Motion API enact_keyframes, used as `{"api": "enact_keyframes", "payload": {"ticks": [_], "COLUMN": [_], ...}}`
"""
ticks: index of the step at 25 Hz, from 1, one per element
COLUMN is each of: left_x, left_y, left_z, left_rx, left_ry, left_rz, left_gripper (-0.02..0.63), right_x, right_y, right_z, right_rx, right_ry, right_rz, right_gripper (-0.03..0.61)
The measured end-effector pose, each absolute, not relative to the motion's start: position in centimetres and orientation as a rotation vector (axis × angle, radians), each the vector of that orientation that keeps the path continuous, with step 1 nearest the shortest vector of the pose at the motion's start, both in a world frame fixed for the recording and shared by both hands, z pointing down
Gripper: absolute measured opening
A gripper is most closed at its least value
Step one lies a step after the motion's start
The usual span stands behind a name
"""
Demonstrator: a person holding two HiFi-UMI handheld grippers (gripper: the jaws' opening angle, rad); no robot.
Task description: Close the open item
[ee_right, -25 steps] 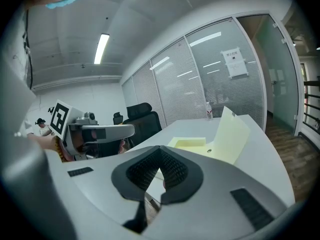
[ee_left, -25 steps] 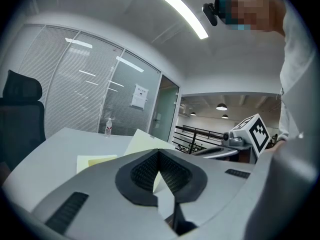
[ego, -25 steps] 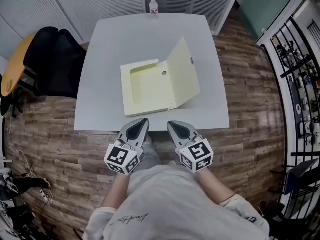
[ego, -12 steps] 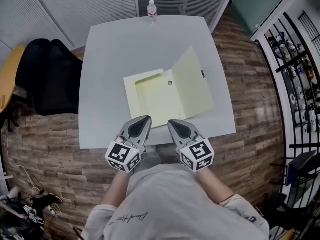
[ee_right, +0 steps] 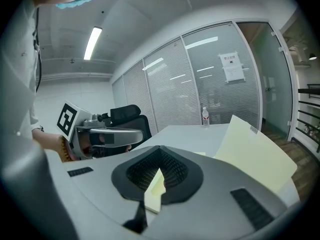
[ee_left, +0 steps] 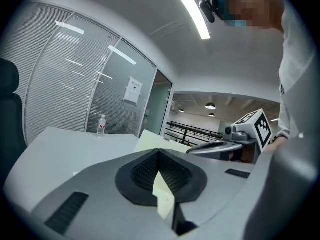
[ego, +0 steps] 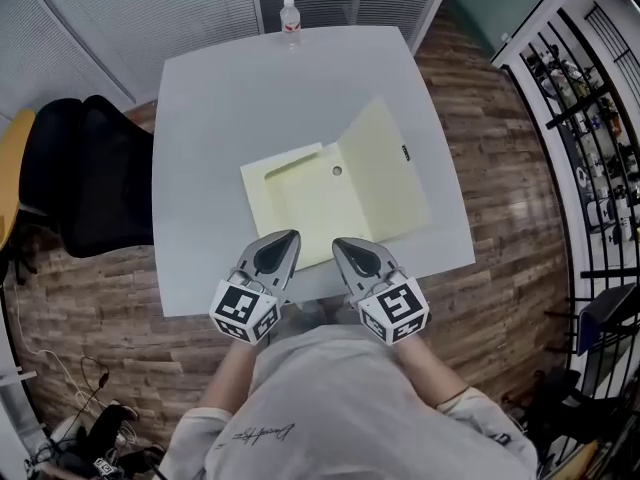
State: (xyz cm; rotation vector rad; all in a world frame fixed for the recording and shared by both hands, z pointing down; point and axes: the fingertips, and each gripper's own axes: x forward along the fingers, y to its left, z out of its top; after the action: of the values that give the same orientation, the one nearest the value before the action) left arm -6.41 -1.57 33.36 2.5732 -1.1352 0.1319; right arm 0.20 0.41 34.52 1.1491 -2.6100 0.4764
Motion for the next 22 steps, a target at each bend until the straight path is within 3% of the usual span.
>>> {"api": "enact_keyframes", "payload": {"ticks": [11, 22], "left_x": [-4.1, -0.1], "left_y": [-4.3, -6.3], "left_z": [32.3, 32.4], "left_rx": [2.573, 2.599], "left_ry": [-1.157, -1.104], "left_rz": [0.127, 0.129], "left_gripper": [0.008, 0.008], "right_x": [2.2, 12.0], "right_y": [-3.2, -7.3], "right_z": [32.8, 28.4], "right_rx": [1.122, 1.371], "right_ry": [-2.651, -2.639], "right_rz": [0.455, 0.406], "right_gripper": [0.012, 0.012]}}
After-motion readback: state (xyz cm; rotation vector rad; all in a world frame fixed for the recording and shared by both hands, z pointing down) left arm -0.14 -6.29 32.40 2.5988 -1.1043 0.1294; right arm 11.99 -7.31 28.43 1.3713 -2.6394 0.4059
